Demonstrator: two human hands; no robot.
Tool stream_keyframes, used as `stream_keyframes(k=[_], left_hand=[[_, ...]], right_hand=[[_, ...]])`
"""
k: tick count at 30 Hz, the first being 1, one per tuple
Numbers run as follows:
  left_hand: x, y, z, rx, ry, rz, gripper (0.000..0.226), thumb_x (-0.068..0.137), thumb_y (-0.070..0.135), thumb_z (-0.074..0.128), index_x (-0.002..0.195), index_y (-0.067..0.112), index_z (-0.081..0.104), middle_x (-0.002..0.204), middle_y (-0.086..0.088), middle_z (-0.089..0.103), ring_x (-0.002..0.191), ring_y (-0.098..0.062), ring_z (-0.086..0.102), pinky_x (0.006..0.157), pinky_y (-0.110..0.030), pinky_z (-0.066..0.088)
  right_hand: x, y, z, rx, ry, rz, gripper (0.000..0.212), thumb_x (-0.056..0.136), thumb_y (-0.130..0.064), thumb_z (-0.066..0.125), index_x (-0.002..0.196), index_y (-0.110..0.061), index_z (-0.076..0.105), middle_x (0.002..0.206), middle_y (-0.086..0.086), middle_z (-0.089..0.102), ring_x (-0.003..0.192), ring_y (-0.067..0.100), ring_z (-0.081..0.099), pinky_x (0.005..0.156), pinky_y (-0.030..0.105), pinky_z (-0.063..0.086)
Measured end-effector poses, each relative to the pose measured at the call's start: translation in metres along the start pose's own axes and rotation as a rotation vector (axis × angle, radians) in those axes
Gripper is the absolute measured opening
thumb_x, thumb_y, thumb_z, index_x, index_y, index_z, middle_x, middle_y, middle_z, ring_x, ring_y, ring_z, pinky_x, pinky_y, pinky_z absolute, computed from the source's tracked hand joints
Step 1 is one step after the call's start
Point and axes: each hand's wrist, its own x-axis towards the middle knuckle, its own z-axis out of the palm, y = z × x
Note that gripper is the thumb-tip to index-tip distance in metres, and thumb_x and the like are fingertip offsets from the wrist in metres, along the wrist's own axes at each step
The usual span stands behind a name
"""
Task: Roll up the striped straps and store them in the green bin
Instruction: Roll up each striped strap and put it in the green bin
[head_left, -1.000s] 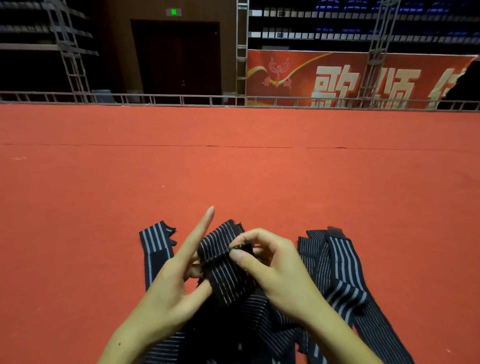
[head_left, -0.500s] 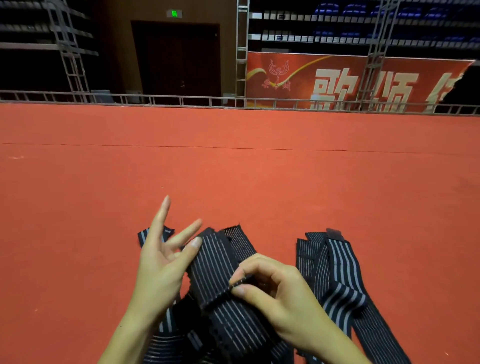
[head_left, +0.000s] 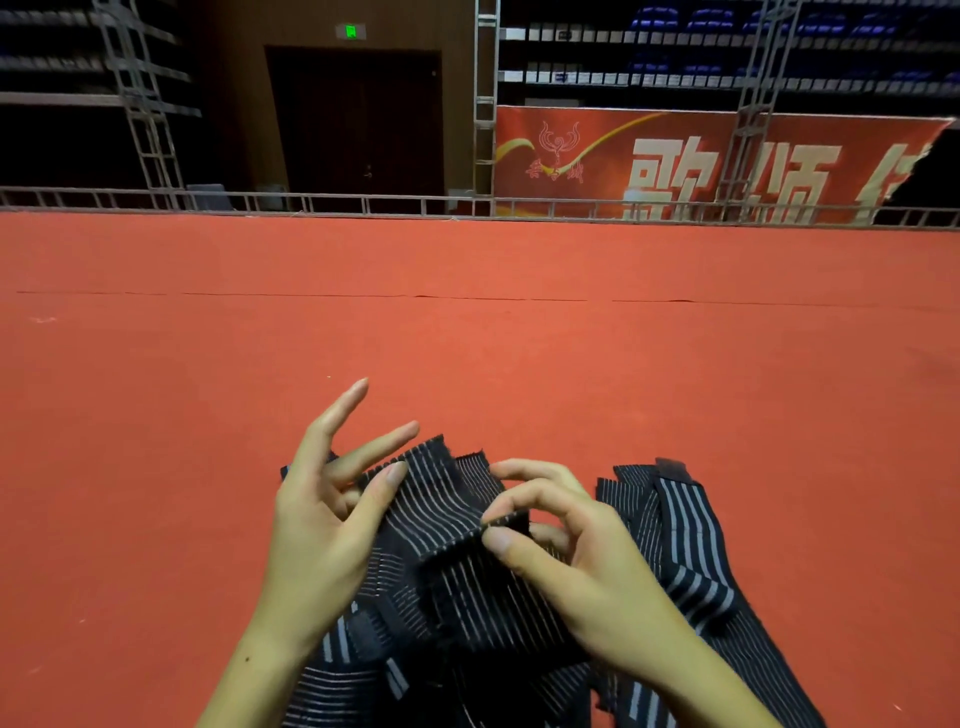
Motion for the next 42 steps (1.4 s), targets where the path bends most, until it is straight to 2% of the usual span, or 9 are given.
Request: stream_keyframes(k=[6,11,15,19,23,25,28,35,42], left_hand=[[0.015,-0.007,-0.018,0.041,0.22,0.002,0.061,0.103,0.003,0.066,0.152,0.035,0.052,0.12,0.001,0.081,0.09,-0.039,0.076,0.076,-0.075,0.056],[0.018,0.014,-0.016,0.106,0.225,-0.001,0.06,0.102,0.002,0.068,0.151,0.034,0.053,0.119,0.004,0.081,0.083,0.002,0.073,0.068,-0.028,0.056],[0.007,0.046,0.005,0.04,0.109,0.032,0.06,0.102,0.005,0.069,0.149,0.039,0.055,0.123,0.008,0.08,0.11,-0.016,0.078,0.084,-0.058,0.064],[-0.004,0.086,0.01,-0.042,-0.018,0.065,0.053,0.108,0.015,0.062,0.153,0.041,0.05,0.132,0.007,0.077,0.124,-0.016,0.073,0.092,-0.045,0.063],[-0.018,0.111,0.001,-0.214,-0.16,0.025,0.051,0.116,0.018,0.04,0.158,0.046,0.043,0.152,0.001,0.065,0.124,-0.029,0.074,0.114,-0.06,0.048],[-0.026,0.126,-0.001,-0.154,-0.178,0.089,0.058,0.113,0.007,0.046,0.159,0.043,0.042,0.155,0.002,0.062,0.118,-0.026,0.077,0.112,-0.05,0.054],[-0.034,0.14,-0.001,-0.128,-0.153,0.123,0.067,0.101,-0.002,0.067,0.155,0.035,0.051,0.151,0.003,0.064,0.111,-0.022,0.08,0.101,-0.037,0.062],[-0.046,0.163,-0.006,0.036,-0.052,0.227,0.068,0.084,0.003,0.089,0.141,0.03,0.066,0.121,0.005,0.079,0.08,-0.017,0.077,0.08,-0.034,0.063],[-0.053,0.18,-0.013,-0.072,0.054,0.215,0.059,0.087,-0.004,0.085,0.135,0.023,0.064,0.091,-0.007,0.079,0.089,-0.023,0.078,0.083,-0.036,0.064]], right_hand=[[-0.013,-0.025,-0.019,0.09,0.038,-0.049,0.005,0.097,-0.023,0.073,0.1,-0.026,0.077,0.093,-0.004,0.076,0.086,0.005,0.069,0.078,0.018,0.05],[-0.02,-0.039,-0.024,0.124,0.078,-0.084,0.006,0.095,-0.022,0.075,0.1,-0.025,0.077,0.096,-0.002,0.078,0.091,0.009,0.072,0.08,0.022,0.053],[-0.017,-0.052,-0.001,0.16,0.039,-0.132,0.006,0.103,-0.012,0.07,0.106,-0.017,0.072,0.127,0.0,0.077,0.126,0.014,0.069,0.109,0.031,0.053],[-0.017,-0.067,0.012,0.157,0.034,-0.168,0.013,0.106,-0.014,0.067,0.105,-0.027,0.069,0.146,-0.004,0.067,0.145,0.004,0.052,0.122,0.034,0.042],[-0.027,-0.085,0.009,0.136,0.003,-0.23,0.005,0.106,-0.017,0.065,0.108,-0.021,0.067,0.114,-0.016,0.072,0.113,0.005,0.065,0.099,0.027,0.048],[-0.035,-0.094,0.009,0.102,-0.018,-0.246,0.002,0.107,-0.016,0.064,0.109,-0.015,0.065,0.099,-0.014,0.067,0.093,0.007,0.06,0.086,0.024,0.047],[-0.046,-0.107,0.01,0.105,0.003,-0.26,0.004,0.107,-0.008,0.063,0.111,-0.008,0.064,0.105,-0.01,0.073,0.1,0.01,0.067,0.092,0.025,0.05],[-0.071,-0.125,0.012,0.089,0.039,-0.242,0.006,0.107,-0.009,0.063,0.112,-0.01,0.067,0.108,-0.004,0.075,0.107,0.014,0.071,0.096,0.03,0.054],[-0.088,-0.14,0.005,0.181,0.066,-0.218,0.009,0.103,-0.012,0.067,0.11,-0.007,0.068,0.129,0.0,0.076,0.121,0.015,0.072,0.1,0.028,0.056]])
